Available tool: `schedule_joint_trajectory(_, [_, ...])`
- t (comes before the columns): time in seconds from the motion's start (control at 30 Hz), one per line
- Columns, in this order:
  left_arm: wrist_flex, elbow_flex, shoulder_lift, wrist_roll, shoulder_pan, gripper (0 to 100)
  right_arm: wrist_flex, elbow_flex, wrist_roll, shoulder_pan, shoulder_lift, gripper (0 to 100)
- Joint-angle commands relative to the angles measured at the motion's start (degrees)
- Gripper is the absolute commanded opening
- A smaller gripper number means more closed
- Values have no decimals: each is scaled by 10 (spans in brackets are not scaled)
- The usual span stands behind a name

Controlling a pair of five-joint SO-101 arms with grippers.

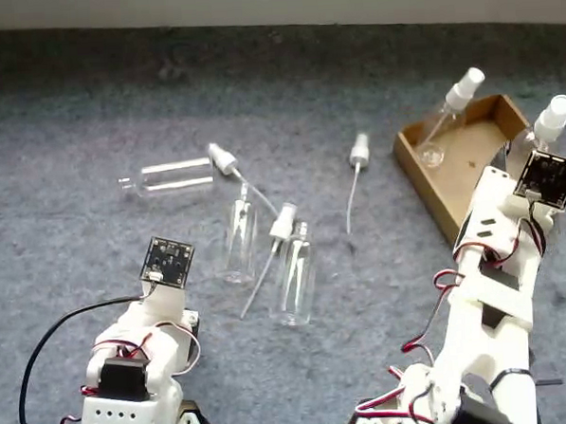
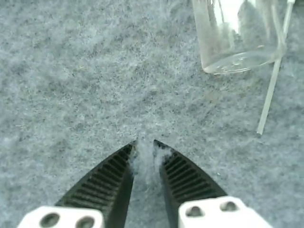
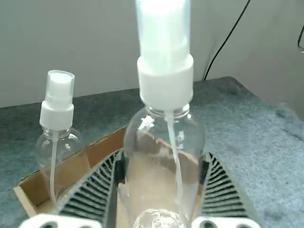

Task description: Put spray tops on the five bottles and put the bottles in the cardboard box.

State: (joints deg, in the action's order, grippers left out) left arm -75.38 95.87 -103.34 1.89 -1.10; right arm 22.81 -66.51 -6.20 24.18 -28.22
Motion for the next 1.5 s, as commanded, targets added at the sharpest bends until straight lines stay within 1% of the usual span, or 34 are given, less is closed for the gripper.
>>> schedule_joint_trajectory(0.0, [-2,13,-4,4,-7,5,48,40,6,-19,48,130])
schedule_joint_trajectory(0.17, [-2,13,-4,4,-7,5,97,93,6,-26,145,130])
schedule_joint_trajectory(0.33, [-2,13,-4,4,-7,5,123,137,6,-25,227,130])
schedule_joint_trajectory(0.57, [-2,13,-4,4,-7,5,225,140,6,-31,271,130])
schedule_joint_trajectory(0.77, [-2,13,-4,4,-8,5,296,154,6,-51,311,130])
schedule_joint_trajectory(1.0, [-2,13,-4,4,-9,5,298,272,6,-52,419,130])
schedule_joint_trajectory(1.47, [-2,13,-4,4,-9,5,298,414,6,-50,560,130])
